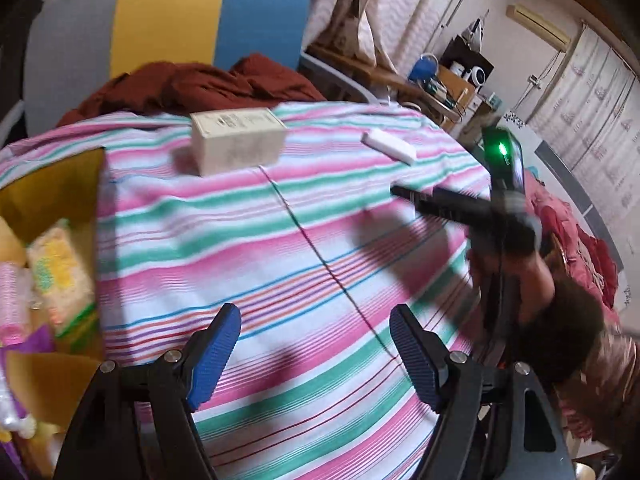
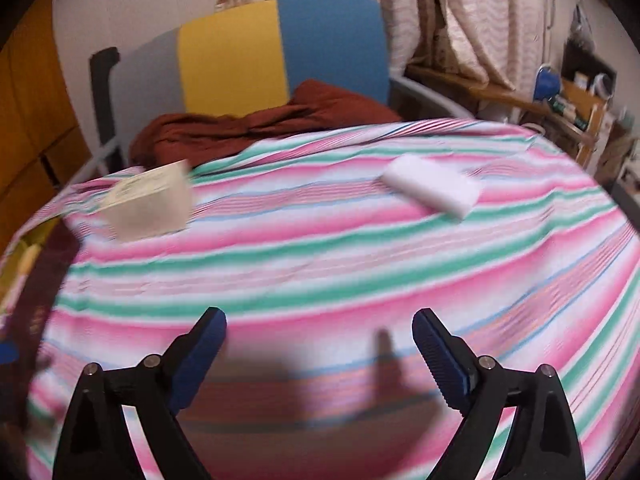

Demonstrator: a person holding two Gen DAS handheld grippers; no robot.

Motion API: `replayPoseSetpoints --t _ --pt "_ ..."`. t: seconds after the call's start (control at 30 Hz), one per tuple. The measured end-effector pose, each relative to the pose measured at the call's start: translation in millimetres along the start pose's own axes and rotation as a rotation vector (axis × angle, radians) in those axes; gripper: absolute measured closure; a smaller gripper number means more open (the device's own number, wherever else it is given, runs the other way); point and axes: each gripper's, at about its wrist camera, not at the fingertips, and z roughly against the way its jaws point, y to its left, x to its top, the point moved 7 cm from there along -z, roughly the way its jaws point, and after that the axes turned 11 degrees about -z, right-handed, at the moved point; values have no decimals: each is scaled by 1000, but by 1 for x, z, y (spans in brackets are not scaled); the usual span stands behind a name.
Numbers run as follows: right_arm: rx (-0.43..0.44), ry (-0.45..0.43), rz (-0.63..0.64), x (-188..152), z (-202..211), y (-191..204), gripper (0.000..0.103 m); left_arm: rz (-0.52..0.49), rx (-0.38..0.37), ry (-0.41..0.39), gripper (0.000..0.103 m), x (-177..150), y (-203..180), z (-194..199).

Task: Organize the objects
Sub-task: 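Move both open grippers from the tray back toward the white sponge and cream box, then grasp the white sponge with the right gripper while the left gripper grasps the cream paper box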

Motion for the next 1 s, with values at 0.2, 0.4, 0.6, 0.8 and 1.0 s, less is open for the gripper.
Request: replayPoseSetpoints --t 0.2,0.4,0.6,0.8,1.0 --pt "-97 -45 -13 68 -32 -60 5 22 -7 42 25 1 1 -17" --pt "-107 4 -1 118 -73 -83 3 35 22 49 25 5 11 -15" --pt "-82 103 45 129 -111 -91 3 50 42 46 25 13 21 -14" --pt "13 137 47 108 -110 -81 25 35 28 33 25 31 21 -26" --pt "15 133 49 89 -97 -67 54 -32 50 -8 25 69 22 -33"
